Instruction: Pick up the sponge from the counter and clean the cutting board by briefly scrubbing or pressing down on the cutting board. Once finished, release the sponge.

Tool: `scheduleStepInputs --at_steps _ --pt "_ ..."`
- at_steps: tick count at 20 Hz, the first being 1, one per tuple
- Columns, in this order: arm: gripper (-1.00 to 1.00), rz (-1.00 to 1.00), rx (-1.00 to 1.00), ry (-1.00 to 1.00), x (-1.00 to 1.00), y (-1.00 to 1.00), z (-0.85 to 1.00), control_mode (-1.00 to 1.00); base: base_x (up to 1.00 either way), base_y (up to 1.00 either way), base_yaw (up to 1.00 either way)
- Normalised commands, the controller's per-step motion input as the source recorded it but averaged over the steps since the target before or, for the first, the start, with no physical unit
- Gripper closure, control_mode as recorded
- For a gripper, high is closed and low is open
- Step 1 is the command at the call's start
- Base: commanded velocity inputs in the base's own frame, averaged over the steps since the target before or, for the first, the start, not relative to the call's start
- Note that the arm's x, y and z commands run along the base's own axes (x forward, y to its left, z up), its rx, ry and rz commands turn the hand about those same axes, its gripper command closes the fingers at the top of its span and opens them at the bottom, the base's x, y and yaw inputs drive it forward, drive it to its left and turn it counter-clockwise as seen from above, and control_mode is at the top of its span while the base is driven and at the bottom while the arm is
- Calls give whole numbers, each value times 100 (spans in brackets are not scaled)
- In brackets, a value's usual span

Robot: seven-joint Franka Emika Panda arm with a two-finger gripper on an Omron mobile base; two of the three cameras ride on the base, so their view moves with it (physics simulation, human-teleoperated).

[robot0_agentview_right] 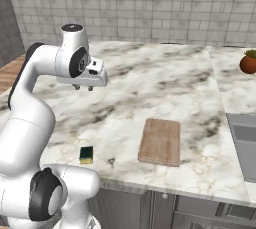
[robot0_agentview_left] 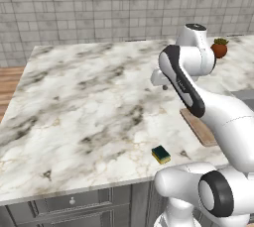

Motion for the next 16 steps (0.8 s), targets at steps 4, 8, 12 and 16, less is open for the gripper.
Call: scheduleStepInputs --at_steps 4,8,12,16 --pt "-100 0 0 0 -16 1 -1 -100 0 0 0" --pt "-100 3 -2 0 -28 19 -16 -100 0 0 0" --pt "-100 5 0 1 -7 16 -37 -100 0 0 0" --pt "-100 5 -2 0 0 6 -66 -100 0 0 0"
